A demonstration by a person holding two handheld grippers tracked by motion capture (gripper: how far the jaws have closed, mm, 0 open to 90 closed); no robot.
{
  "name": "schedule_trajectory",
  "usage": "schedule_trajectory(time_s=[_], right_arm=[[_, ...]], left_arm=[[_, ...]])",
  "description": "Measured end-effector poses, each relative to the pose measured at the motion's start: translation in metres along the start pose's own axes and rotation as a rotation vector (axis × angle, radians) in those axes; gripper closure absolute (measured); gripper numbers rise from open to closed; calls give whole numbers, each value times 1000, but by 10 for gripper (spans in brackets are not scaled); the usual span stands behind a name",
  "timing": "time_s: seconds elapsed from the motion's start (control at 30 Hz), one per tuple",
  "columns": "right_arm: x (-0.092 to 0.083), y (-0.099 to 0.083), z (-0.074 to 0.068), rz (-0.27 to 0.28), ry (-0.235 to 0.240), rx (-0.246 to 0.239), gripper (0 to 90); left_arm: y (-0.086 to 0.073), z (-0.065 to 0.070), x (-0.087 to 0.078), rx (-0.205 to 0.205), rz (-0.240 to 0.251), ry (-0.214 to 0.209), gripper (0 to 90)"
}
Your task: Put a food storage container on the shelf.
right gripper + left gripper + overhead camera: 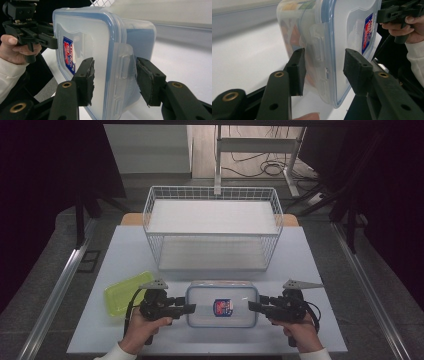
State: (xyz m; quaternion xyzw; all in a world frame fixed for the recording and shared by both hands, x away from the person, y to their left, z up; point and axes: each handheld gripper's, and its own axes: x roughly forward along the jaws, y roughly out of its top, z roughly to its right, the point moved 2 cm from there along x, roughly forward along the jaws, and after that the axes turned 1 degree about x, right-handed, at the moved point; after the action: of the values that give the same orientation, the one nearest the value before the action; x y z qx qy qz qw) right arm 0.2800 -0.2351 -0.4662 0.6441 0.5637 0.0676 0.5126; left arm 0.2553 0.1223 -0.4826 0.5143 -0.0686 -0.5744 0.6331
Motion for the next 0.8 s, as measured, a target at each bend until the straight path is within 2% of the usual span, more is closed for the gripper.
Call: schedule_trajectory(time_s=[0.43, 0.8], right_arm=[[-8, 4, -4, 20, 0, -27, 501], [-14, 14, -8, 36, -15, -42, 500]], left_arm=[[6, 8, -2, 24, 16, 8, 531], [19, 8, -6, 43, 25, 1, 532]])
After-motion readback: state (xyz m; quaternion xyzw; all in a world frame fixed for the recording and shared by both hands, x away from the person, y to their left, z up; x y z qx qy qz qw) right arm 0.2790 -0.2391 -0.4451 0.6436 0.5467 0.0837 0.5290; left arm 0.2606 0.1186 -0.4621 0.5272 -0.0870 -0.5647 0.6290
